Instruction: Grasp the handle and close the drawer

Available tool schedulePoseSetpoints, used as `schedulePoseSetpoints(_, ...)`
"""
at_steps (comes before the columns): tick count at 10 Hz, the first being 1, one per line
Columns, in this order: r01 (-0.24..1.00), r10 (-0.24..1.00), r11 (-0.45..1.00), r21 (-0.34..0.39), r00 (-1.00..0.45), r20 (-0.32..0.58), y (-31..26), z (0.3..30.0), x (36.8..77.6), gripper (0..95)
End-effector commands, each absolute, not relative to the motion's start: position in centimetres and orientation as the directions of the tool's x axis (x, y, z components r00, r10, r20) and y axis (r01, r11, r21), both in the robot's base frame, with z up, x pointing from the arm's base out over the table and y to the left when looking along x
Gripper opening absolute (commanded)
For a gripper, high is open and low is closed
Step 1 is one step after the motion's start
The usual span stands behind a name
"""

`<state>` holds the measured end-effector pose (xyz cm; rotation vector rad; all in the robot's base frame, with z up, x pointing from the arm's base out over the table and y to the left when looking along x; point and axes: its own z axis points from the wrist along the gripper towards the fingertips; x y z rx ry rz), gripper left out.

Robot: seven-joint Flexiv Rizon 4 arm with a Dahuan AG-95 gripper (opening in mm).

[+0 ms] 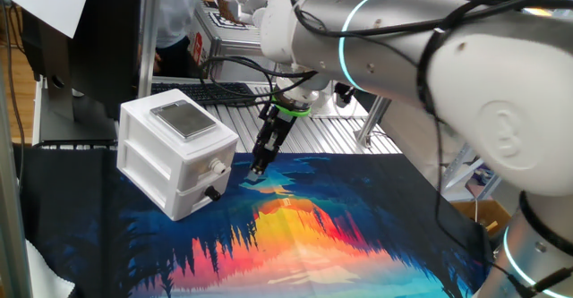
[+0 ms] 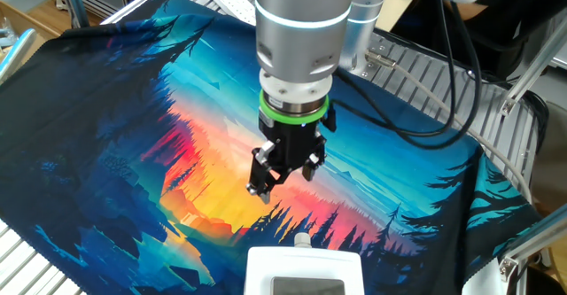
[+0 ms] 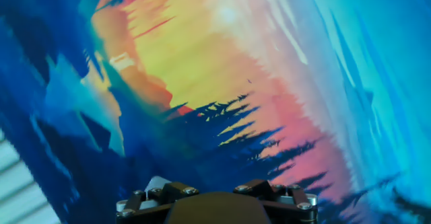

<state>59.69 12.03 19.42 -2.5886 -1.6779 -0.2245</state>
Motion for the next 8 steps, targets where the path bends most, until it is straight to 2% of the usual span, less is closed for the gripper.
schedulePoseSetpoints(1, 0.967, 0.961, -0.247, 0.06, 0.236, 0.143, 12.26, 19.55, 59.75, 57.0)
schedulePoseSetpoints(2, 0.985, 0.979, -0.159, 0.067, 0.149, 0.137, 12.45, 19.67, 59.71, 57.0)
schedulePoseSetpoints(3, 0.996, 0.991, -0.029, 0.082, 0.017, 0.135, 12.57, 19.75, 59.69, 38.0)
schedulePoseSetpoints(4, 0.989, 0.979, 0.108, 0.105, -0.124, 0.162, 12.64, 19.79, 59.67, 38.0)
schedulePoseSetpoints(5, 0.967, 0.948, 0.216, 0.138, -0.241, 0.207, 12.66, 19.77, 59.69, 19.0)
schedulePoseSetpoints(8, 0.951, 0.937, 0.268, 0.152, -0.294, 0.189, 12.67, 19.78, 59.7, 19.0)
